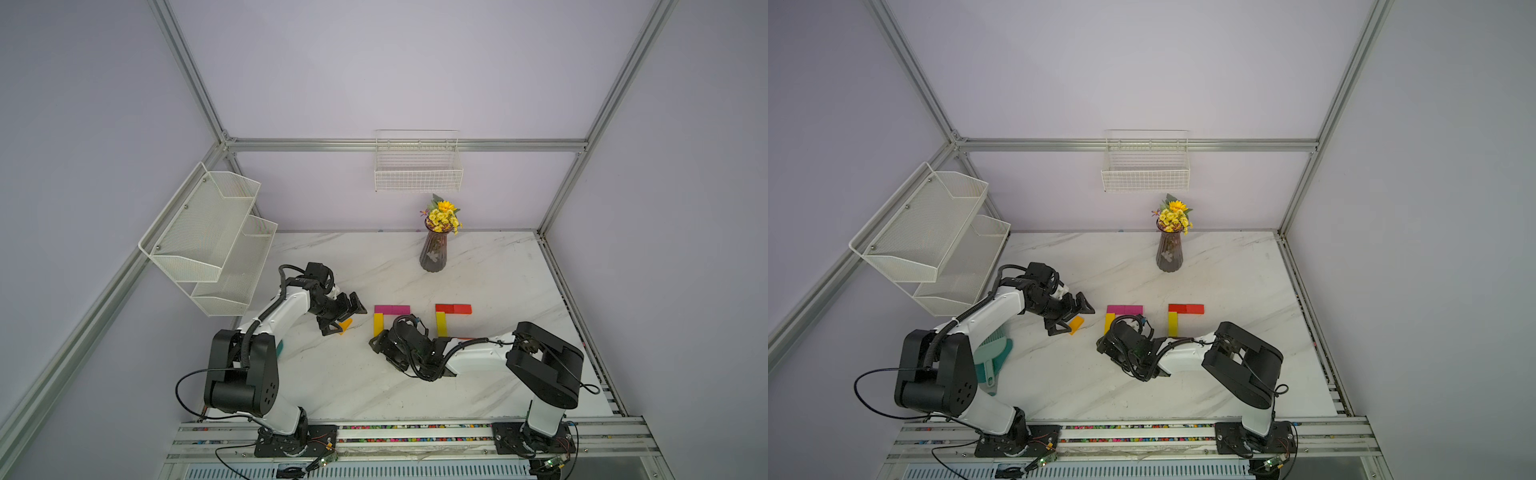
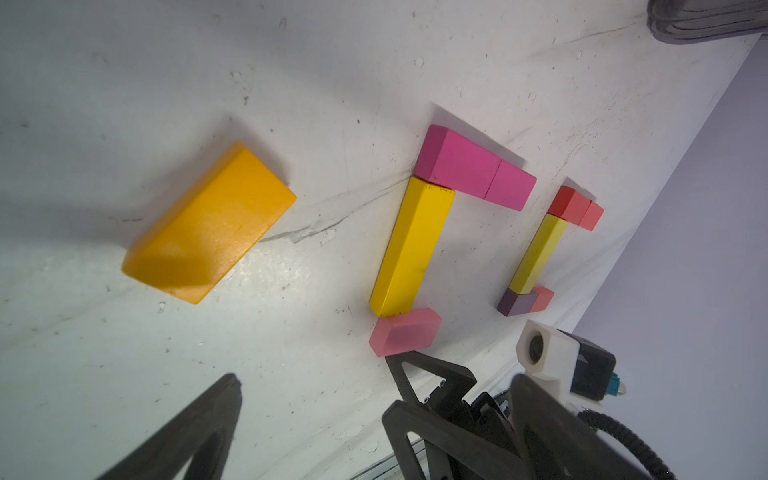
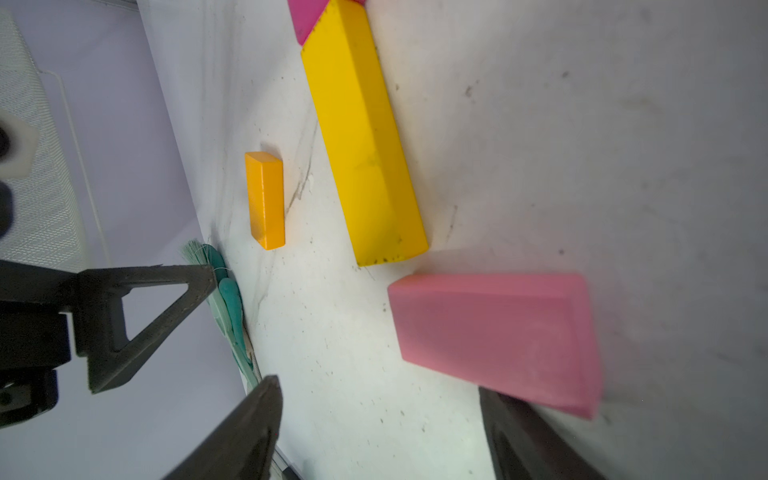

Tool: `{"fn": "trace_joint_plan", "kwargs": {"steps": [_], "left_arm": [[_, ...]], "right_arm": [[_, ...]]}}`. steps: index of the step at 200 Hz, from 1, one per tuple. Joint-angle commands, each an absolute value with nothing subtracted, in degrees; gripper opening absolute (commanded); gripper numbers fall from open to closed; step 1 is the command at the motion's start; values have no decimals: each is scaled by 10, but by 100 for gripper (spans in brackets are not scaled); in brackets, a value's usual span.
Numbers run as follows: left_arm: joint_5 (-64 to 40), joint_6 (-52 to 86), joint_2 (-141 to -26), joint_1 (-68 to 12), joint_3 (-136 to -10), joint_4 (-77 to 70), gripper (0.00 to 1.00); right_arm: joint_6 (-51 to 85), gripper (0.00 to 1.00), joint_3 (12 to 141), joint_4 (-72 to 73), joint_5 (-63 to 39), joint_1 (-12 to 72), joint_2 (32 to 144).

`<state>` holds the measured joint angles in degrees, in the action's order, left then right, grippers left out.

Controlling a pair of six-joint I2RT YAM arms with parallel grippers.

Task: Assemble the letter c with building blocks
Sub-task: Assemble the building block at the center of the board.

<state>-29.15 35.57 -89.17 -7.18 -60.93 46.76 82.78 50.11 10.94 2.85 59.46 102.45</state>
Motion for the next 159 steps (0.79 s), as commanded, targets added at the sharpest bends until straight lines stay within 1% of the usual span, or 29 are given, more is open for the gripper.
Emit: {"fn": "trace_joint_plan", "kwargs": {"steps": [1,22,53,81,128,159], "left_arm": [[-300,362,-888,-69,-625,465,100],[-300,361,-886,-69,-626,467,100],[-299,357,-884,-69,-626,471,100],[-298,355,-883,-69,-623,474,100],[-296,351,-883,-69,-623,475,100],[-296,349,-884,-69,-623,475,100]], "right_arm": [[836,77,462,77,33,585,979],[833,77,433,57,45,570,938],[825,77,412,44,44,541,921],[810,78,431,44,33,528,947],[787,77,493,47,14,529,1012],[786,77,516,50,9,529,1033]]}}
